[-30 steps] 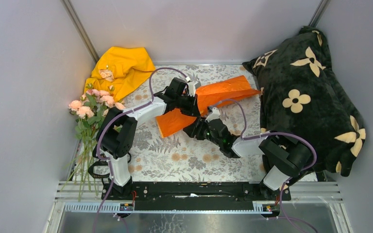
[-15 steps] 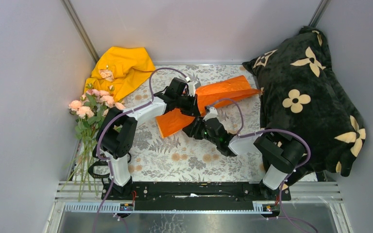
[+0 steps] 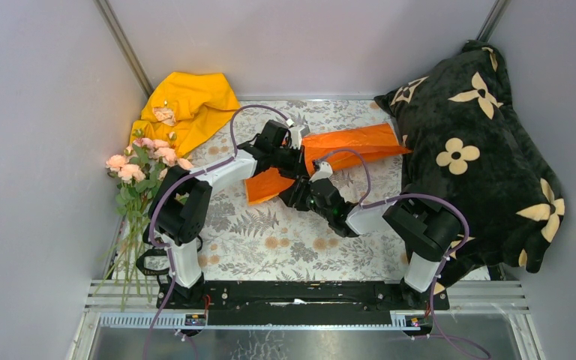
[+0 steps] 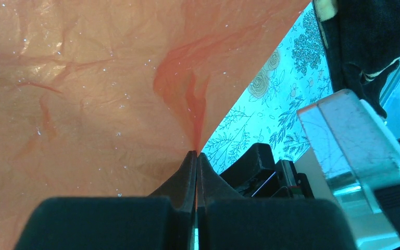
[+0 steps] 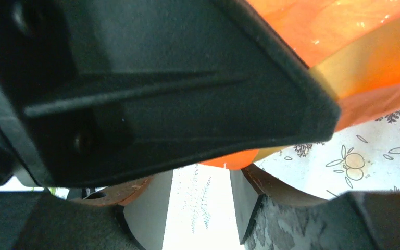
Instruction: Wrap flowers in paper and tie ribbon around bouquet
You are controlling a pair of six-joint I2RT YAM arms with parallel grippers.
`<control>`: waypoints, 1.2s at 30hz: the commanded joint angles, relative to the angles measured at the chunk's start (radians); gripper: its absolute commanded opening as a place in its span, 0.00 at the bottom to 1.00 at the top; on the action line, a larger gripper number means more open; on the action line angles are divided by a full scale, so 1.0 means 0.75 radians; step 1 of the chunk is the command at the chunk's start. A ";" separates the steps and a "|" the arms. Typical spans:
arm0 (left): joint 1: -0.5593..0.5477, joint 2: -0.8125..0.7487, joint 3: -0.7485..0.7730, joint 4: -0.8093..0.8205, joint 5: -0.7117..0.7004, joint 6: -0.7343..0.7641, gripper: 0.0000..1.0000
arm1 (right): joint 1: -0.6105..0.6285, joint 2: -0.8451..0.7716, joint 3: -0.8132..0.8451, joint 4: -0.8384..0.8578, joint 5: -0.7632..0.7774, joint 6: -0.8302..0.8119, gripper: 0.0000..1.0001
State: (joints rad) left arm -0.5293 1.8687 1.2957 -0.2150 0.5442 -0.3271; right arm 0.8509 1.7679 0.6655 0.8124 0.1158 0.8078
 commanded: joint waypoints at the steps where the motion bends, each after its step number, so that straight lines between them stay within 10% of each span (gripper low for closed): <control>1: 0.006 -0.063 -0.019 0.076 0.033 -0.033 0.00 | 0.010 -0.001 0.053 0.031 0.112 0.014 0.51; 20: 0.006 -0.089 -0.050 0.096 0.020 -0.052 0.00 | 0.004 -0.138 -0.104 0.005 0.409 0.183 0.47; 36: 0.006 -0.146 0.115 -0.092 -0.319 0.338 0.00 | -0.409 -0.692 -0.327 -0.566 -0.045 -0.036 0.69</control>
State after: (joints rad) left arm -0.5293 1.8011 1.3518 -0.2546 0.3744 -0.1677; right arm 0.6727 1.3540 0.4194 0.5041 0.2329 0.8822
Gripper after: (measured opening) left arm 0.006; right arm 0.661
